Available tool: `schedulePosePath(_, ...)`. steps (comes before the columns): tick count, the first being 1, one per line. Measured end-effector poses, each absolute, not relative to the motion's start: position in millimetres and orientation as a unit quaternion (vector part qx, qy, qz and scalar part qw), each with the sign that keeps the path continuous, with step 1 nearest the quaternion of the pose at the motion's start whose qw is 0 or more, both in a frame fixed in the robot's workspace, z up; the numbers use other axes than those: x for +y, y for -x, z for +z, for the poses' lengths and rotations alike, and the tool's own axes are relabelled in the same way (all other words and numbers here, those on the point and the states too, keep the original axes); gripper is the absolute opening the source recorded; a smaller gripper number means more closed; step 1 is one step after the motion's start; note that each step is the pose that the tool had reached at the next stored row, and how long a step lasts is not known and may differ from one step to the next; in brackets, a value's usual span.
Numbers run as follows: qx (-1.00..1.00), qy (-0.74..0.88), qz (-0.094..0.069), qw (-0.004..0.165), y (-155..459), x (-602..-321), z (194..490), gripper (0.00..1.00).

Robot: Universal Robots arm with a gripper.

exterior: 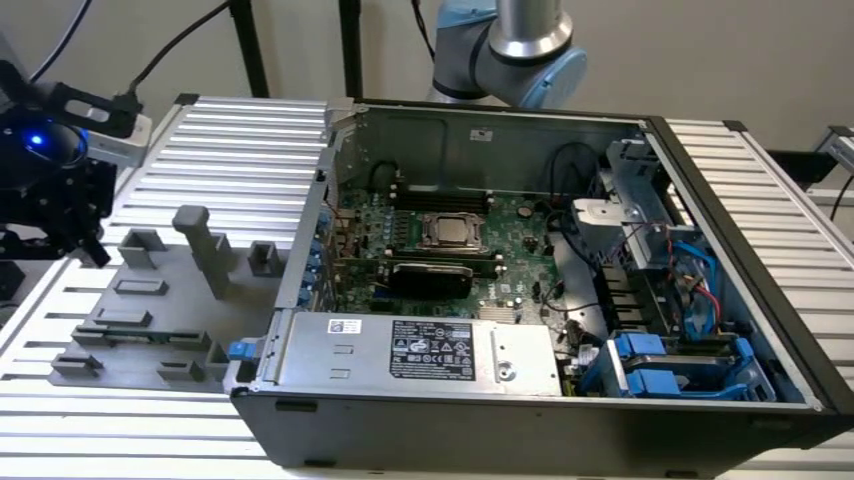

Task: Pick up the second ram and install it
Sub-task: 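Pick up the second ram and move it above second insertion slot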

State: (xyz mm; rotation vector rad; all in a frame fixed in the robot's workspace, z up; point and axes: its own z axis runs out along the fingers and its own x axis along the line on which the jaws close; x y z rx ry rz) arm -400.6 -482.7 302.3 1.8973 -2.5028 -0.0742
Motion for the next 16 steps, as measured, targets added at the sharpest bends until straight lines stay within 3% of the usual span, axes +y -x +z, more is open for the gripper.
schedulePosePath(8,-0.751,-0.660,-0.021,-0.001,400.7,-482.7,297.8,0.11)
schedulePosePath(16,-0.720,-0.694,-0.004,-0.017,400.6,-482.7,294.5,0.11)
